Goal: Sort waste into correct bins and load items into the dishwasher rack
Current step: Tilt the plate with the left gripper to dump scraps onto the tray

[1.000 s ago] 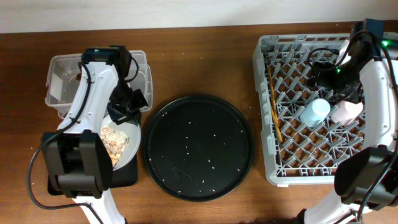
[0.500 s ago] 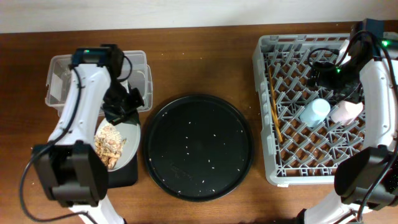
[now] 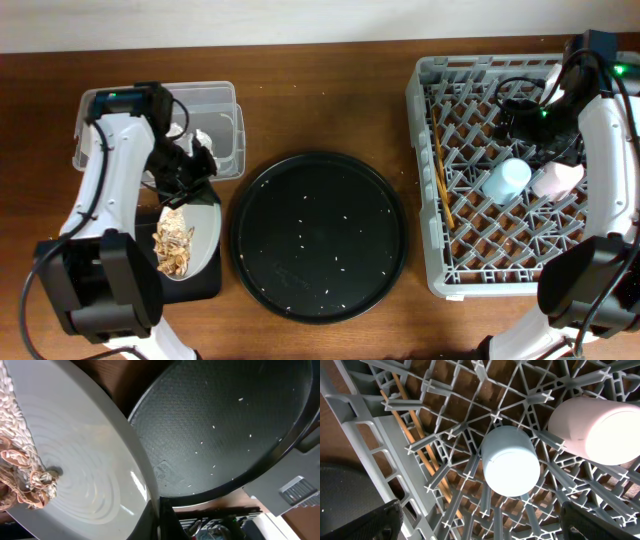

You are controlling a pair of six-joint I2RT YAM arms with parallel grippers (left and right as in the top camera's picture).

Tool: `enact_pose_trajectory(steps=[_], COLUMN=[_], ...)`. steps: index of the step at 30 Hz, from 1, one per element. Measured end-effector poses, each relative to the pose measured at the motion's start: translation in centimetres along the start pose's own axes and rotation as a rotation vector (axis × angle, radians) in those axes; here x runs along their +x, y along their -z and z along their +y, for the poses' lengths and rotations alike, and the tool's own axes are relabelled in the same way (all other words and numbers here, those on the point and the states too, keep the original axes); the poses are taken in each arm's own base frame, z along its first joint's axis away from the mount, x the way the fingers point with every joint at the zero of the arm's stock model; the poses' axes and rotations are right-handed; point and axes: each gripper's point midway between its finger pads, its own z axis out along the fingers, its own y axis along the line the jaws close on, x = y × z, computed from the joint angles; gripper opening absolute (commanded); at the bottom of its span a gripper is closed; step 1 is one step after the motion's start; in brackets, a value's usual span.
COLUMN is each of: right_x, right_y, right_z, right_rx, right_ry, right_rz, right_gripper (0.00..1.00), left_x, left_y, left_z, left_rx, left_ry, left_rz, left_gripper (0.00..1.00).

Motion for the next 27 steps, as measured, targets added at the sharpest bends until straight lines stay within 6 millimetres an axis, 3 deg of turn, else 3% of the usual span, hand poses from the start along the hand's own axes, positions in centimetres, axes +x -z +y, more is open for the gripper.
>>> enact_pose_trajectory(steps=[27], right_x=[0.0], right_y=[0.0], right_z=[0.0], right_rx=[0.0], right_ry=[0.0], right_rz=[0.0], right_gripper=[0.98], left_x=[-0.5], left_y=[4.5], left_z=[4.5], left_rx=[0.359], left_ry=[-0.013], left_rz=[0.0], left_gripper=[0.01])
